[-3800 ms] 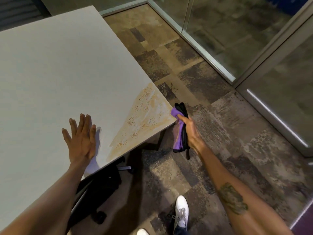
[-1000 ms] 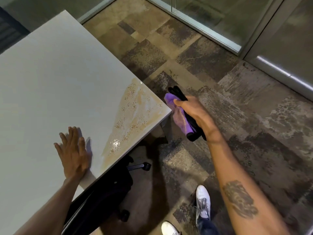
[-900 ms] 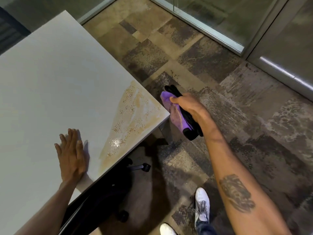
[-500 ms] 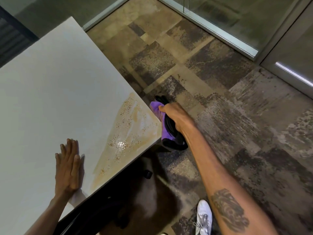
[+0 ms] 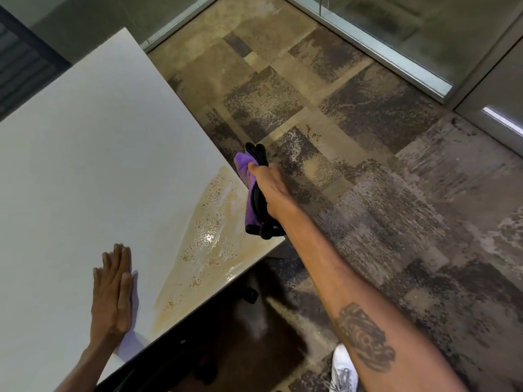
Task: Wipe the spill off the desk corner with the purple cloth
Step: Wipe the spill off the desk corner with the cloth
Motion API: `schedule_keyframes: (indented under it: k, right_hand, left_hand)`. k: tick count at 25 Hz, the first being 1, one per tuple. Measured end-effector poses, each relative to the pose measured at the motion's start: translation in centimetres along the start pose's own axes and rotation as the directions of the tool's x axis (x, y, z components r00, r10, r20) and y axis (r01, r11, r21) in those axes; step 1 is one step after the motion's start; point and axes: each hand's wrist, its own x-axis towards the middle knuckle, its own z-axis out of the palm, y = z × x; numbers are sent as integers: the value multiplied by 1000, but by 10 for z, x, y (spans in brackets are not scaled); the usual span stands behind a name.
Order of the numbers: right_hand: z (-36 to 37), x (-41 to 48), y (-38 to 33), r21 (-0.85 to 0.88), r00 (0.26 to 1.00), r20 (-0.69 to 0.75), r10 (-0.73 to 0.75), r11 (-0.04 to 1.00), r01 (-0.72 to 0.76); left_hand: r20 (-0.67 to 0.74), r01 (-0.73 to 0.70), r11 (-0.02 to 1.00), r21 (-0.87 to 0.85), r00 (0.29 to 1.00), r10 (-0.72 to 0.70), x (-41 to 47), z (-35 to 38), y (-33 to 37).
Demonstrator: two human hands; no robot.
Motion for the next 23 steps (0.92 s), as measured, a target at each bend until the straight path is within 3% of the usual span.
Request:
schedule_keyframes:
  k: [6, 13, 16, 20, 23]
  right_hand:
    - [27, 8, -21, 77, 995, -57, -85, 993, 89]
    - [36, -1, -20, -8, 976, -41, -216, 976, 216]
    - [34, -3, -23, -37, 978, -31, -207, 978, 206]
    - [16, -2, -30, 17, 992, -1, -123, 992, 123]
    - [-3, 4, -29, -68, 995, -16, -102, 993, 101]
  left_hand:
    - [-1, -12, 999, 36, 1000, 12, 1, -3, 3]
    - [29, -15, 998, 55, 999, 14, 1, -5, -2]
    - [41, 9, 999, 38, 999, -11, 25, -4, 11]
    - [31, -83, 996, -23, 996, 84, 88, 4, 55]
    - [23, -115, 993, -10, 993, 116, 119, 7, 73]
